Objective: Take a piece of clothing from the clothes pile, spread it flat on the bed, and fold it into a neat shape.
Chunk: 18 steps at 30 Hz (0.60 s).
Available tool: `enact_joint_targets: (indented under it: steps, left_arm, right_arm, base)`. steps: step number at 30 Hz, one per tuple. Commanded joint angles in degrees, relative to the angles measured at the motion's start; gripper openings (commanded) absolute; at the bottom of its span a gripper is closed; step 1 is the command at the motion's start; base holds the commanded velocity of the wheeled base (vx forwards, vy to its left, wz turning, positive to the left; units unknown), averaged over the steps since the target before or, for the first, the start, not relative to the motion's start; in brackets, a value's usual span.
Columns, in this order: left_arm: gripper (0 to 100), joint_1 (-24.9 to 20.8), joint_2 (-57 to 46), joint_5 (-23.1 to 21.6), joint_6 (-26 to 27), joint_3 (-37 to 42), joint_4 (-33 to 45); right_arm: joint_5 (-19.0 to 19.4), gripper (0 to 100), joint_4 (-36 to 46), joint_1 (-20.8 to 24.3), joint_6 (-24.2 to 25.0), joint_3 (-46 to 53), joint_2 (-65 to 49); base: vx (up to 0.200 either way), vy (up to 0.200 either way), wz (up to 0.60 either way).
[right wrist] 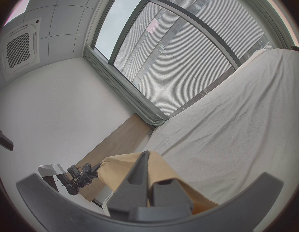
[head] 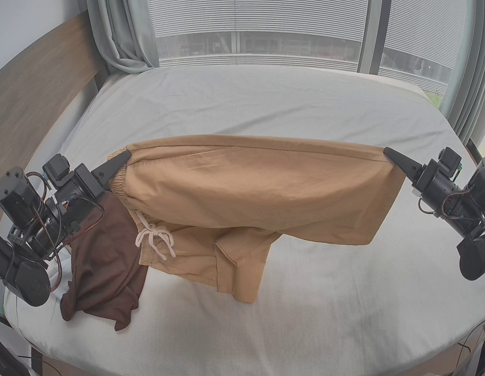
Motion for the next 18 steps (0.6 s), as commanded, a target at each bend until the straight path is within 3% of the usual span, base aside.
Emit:
enact_joint_targets:
  steps: [1, 4, 18]
  left_arm:
    - [0, -0.14, 0.96, 0.45, 0.11, -0.13, -0.01]
    - [0, 0.04, 2.72, 0.72, 0.2, -0.57, -0.01]
    - [0, -0.58, 14.76, 11.44, 0.46, -9.8, -0.01]
  right_arm:
    - [-0.12, 0, 0.21, -0.06, -0.02, -3.11, 3.7]
    - [-0.12, 0, 0.21, -0.32, -0.02, -5.05, 6.51]
    - [-0.56, 0, 3.28, -0.5, 0.15, -17.18, 18.03]
  base:
    - [0.0, 0.0, 0.0]
    - [0.0, 0.0, 0.0]
    - [0.0, 0.0, 0.0]
